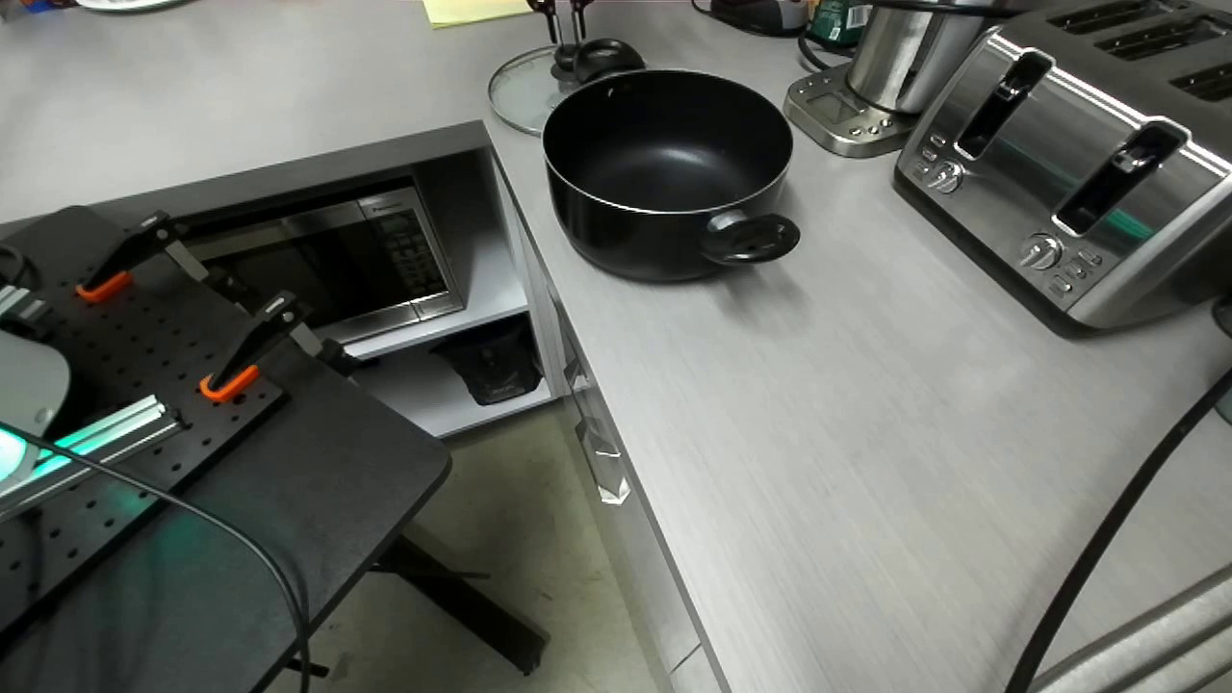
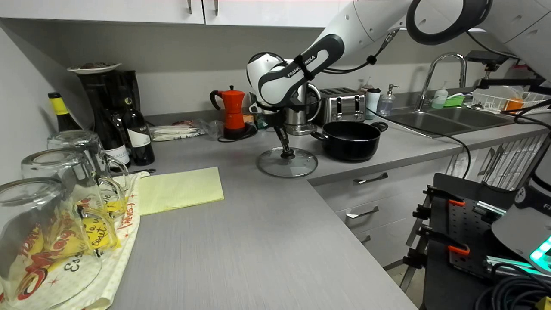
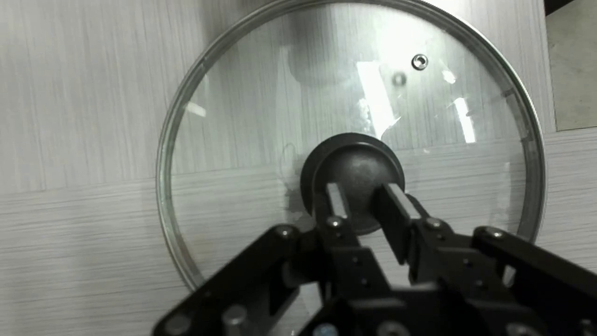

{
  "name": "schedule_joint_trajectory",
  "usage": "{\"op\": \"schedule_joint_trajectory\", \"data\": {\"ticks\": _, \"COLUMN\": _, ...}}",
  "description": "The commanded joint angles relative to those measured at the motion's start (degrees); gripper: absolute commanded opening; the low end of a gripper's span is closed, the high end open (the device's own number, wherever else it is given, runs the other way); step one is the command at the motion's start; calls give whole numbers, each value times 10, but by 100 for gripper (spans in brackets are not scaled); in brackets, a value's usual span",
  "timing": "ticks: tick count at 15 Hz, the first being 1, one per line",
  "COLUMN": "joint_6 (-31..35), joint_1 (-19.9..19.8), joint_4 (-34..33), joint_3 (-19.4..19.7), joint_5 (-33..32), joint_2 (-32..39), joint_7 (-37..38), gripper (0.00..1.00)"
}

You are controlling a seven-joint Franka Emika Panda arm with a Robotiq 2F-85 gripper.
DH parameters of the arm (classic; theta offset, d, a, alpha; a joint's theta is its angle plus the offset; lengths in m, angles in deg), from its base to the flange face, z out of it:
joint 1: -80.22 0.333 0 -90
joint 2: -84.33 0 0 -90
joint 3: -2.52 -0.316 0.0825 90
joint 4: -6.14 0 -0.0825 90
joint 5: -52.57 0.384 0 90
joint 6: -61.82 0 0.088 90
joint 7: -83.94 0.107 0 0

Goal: Place the lid on the pot

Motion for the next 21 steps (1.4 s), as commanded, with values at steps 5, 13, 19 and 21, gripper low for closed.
{"op": "schedule_joint_trajectory", "data": {"ticks": 5, "joint_6": -12, "joint_1": -1, "joint_4": -20, "joint_3": 5, "joint_5": -5, "joint_2": 24, "joint_7": -8, "gripper": 88}}
{"op": "schedule_joint_trajectory", "data": {"ticks": 13, "joint_6": -10, "joint_1": -3, "joint_4": -16, "joint_3": 4, "joint_5": -3, "joint_2": 27, "joint_7": -11, "gripper": 43}}
{"op": "schedule_joint_trajectory", "data": {"ticks": 19, "joint_6": 6, "joint_1": -4, "joint_4": 12, "joint_3": -1, "joint_5": -3, "joint_2": 1, "joint_7": -13, "gripper": 25}}
{"op": "schedule_joint_trajectory", "data": {"ticks": 21, "joint_6": 24, "joint_1": -4, "joint_4": 42, "joint_3": -5, "joint_5": -4, "joint_2": -25, "joint_7": -15, "gripper": 25}}
